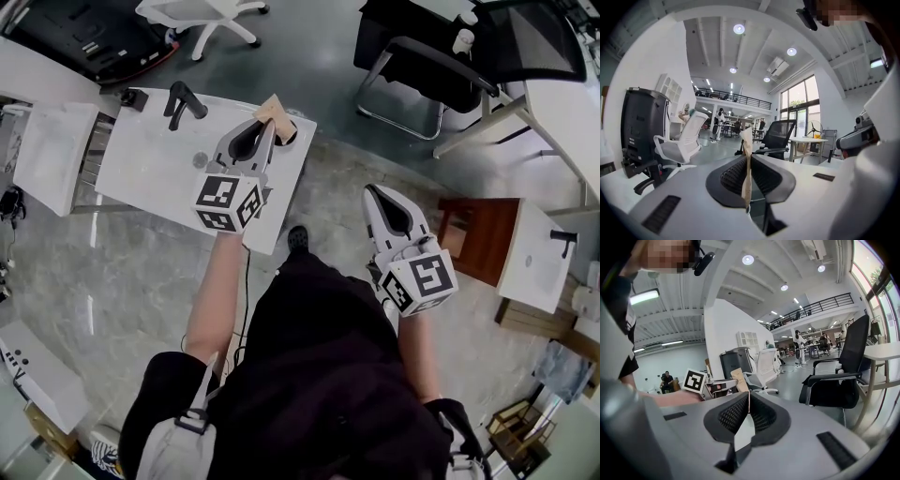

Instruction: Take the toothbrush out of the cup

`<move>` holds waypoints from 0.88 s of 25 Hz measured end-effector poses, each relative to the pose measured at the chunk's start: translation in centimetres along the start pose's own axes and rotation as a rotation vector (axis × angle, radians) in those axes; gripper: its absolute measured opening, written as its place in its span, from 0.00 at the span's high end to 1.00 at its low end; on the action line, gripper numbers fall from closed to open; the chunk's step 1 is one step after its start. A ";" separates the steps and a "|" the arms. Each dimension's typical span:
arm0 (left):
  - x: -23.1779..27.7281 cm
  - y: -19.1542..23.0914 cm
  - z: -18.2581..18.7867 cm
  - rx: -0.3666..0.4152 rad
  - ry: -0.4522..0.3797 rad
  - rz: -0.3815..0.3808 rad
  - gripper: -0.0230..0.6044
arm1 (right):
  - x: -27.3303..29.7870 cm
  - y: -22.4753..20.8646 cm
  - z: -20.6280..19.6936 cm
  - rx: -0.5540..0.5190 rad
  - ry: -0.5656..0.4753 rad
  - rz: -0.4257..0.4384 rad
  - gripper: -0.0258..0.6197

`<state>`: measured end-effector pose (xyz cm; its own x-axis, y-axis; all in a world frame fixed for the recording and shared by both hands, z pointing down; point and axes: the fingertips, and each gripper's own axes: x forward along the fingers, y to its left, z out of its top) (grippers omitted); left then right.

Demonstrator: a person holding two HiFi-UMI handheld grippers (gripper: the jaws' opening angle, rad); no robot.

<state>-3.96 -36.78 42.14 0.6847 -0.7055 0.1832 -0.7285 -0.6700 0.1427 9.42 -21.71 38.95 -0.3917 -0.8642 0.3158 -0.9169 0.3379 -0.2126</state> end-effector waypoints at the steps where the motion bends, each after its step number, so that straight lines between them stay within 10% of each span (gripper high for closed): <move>1: -0.4 -0.6 0.6 0.009 -0.014 0.002 0.90 | -0.5 0.0 0.0 0.000 -0.006 0.004 0.91; 22: -14.2 -15.9 -0.1 0.035 -0.046 0.070 0.90 | -13.4 3.6 -3.6 -0.012 -0.079 0.173 0.91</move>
<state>-2.10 -16.04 37.36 0.6331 -0.7600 0.1466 -0.7738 -0.6260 0.0964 11.12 -7.60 37.33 -0.5368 -0.8193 0.2013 -0.8373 0.4880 -0.2465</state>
